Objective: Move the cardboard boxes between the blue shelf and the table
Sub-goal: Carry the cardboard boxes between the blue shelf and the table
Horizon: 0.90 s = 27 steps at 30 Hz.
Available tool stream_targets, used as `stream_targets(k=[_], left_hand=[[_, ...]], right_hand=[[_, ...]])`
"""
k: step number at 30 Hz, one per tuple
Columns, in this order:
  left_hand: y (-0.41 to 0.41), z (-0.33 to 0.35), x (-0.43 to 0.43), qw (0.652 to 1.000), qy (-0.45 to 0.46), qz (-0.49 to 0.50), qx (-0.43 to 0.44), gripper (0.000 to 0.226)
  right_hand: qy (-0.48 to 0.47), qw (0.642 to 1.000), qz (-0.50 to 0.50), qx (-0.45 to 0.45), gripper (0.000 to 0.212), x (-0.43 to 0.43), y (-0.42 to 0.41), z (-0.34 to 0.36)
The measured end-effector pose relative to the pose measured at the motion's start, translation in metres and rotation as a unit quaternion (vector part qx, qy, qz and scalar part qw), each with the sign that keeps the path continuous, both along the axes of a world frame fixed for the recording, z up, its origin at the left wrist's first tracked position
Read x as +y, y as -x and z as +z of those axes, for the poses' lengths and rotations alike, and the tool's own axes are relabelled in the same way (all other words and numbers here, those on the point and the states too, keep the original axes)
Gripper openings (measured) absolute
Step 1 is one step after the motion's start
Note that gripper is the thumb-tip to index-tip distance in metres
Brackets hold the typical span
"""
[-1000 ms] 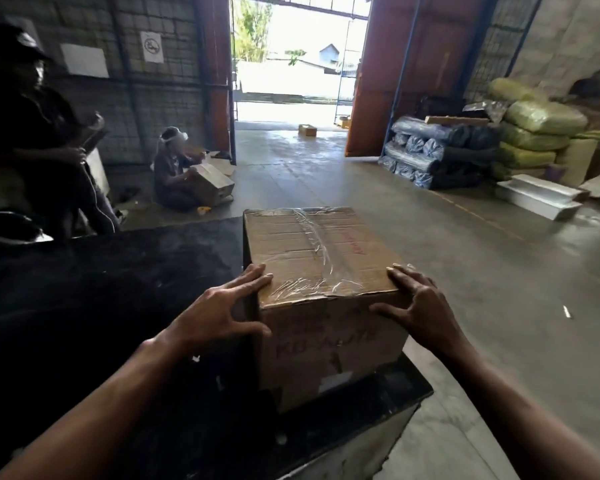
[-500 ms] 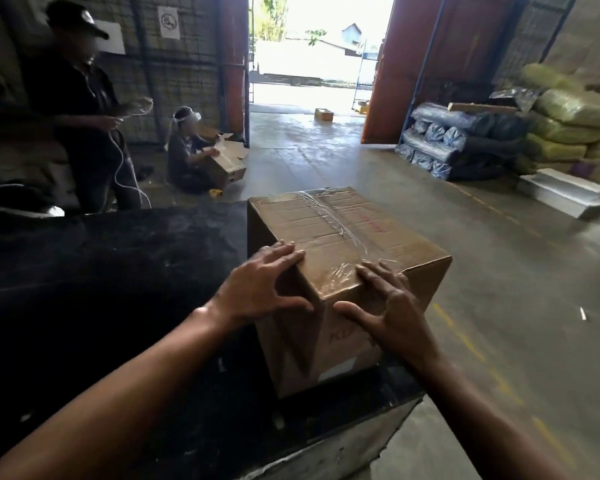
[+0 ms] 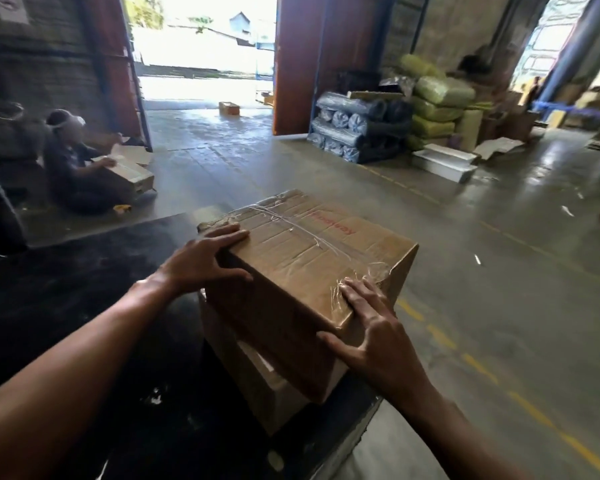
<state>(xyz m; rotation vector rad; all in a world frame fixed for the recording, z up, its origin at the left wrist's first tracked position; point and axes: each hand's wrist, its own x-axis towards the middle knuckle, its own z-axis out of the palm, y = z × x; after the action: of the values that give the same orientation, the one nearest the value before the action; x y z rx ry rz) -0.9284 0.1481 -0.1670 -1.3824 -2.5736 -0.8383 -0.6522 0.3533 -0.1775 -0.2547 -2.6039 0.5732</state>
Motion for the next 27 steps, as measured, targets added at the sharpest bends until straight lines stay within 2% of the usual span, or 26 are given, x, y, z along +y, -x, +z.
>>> stream_targets(k=[5,8,9,13,16,18,22,24,27], left_hand=[[0.045,-0.001,-0.014,0.995,-0.026,0.075,-0.055,0.098],[0.045,0.0,-0.02,0.984,-0.08,0.049,-0.154,0.092],[0.041,-0.002,-0.022,0.981,-0.102,0.048,-0.159,0.089],[0.006,-0.013,-0.045,0.975,-0.183,0.09,-0.084,0.061],[-0.021,-0.016,-0.065,0.973,-0.213,0.042,-0.073,0.049],[-0.019,-0.013,-0.07,0.98,-0.191,-0.011,-0.052,0.053],[0.004,-0.01,-0.065,0.995,-0.041,-0.07,-0.05,0.091],[0.008,-0.017,-0.061,0.997,-0.037,-0.054,-0.048,0.097],[-0.004,-0.028,-0.059,0.994,-0.097,-0.023,-0.049,0.095]], right_hand=[[0.011,0.998,-0.064,0.014,0.085,0.009,-0.007,0.001],[0.031,0.996,-0.087,0.009,0.089,0.009,-0.007,-0.003],[0.03,0.996,-0.087,0.005,0.093,0.008,-0.005,-0.003],[0.052,0.994,-0.097,-0.022,0.109,0.026,0.002,0.008],[0.021,0.994,-0.102,-0.035,0.104,0.051,0.003,0.017],[-0.004,0.993,-0.11,-0.031,0.097,0.057,0.007,0.019],[-0.027,0.992,-0.119,-0.038,0.09,0.047,0.019,0.017],[-0.037,0.992,-0.114,-0.035,0.09,0.043,0.02,0.011],[-0.046,0.992,-0.114,-0.024,0.086,0.043,0.018,0.003]])
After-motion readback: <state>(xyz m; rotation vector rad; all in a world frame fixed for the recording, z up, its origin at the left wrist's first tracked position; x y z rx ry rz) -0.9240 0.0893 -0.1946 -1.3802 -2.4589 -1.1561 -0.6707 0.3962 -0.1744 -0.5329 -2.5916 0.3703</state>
